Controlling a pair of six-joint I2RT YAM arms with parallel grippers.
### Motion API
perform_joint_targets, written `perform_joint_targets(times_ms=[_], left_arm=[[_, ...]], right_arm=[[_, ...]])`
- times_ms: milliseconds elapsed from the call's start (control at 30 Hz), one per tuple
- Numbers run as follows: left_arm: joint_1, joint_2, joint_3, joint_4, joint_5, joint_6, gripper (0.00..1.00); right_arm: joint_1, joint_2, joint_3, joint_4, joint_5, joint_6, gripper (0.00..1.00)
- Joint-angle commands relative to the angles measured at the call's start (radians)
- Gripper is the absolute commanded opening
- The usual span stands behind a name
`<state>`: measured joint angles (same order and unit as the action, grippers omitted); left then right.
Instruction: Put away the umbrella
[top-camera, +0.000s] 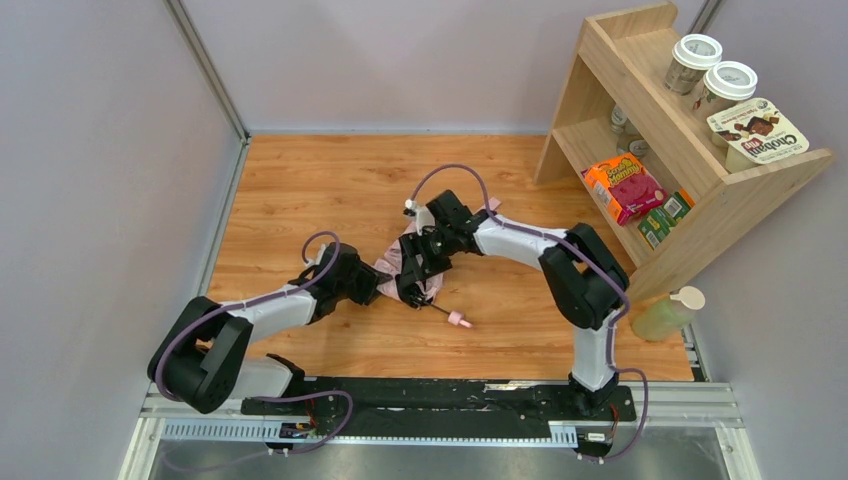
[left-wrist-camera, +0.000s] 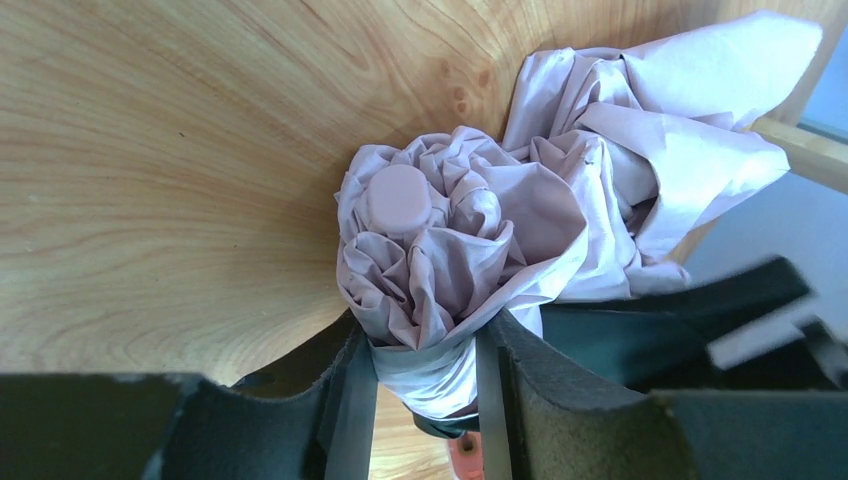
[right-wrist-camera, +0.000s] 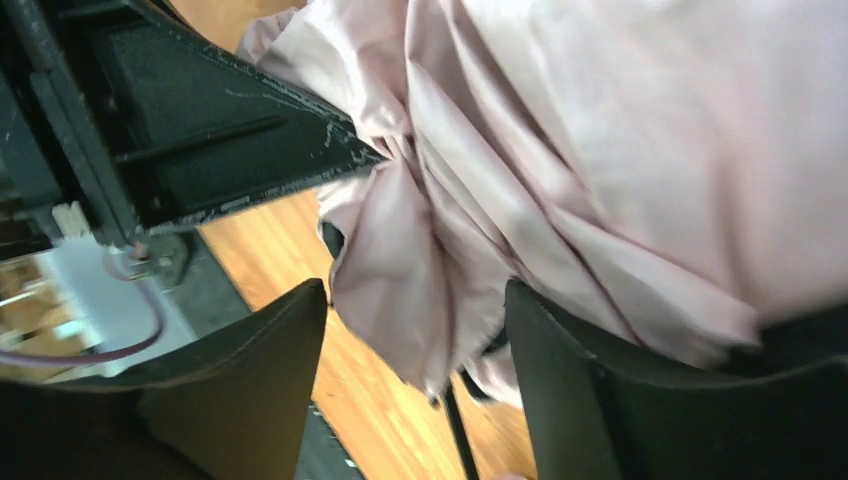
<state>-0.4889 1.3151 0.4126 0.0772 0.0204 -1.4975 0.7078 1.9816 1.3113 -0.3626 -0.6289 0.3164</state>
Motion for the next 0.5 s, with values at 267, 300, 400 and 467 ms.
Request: perform_joint_targets(times_ms=[267,300,400,467], left_arm=[[0.003,0.018,-0.012,-0.389,-0.033,0.117,0.00],[0.003,0.015,-0.011,-0.395,-0.031,0.117,0.00],[0.004,0.003,-0.005,-0.409,-0.028,0.112,0.00],[0.009,-0.005,0.005,-0.424,-0.027,0.108,0.00]], right_arm=[[0.379,-0.397,-0.286,0.296,0.886,-0.423,0.88],[0.410,-0.391,-0.303,0.339,0.937,-0.469,0.88],[0.462,-0.340,-0.307,0.433,1.011,-0.533,0.87],[0.479,-0.299,-0.299,0.461,1.028,-0.560,0.84]])
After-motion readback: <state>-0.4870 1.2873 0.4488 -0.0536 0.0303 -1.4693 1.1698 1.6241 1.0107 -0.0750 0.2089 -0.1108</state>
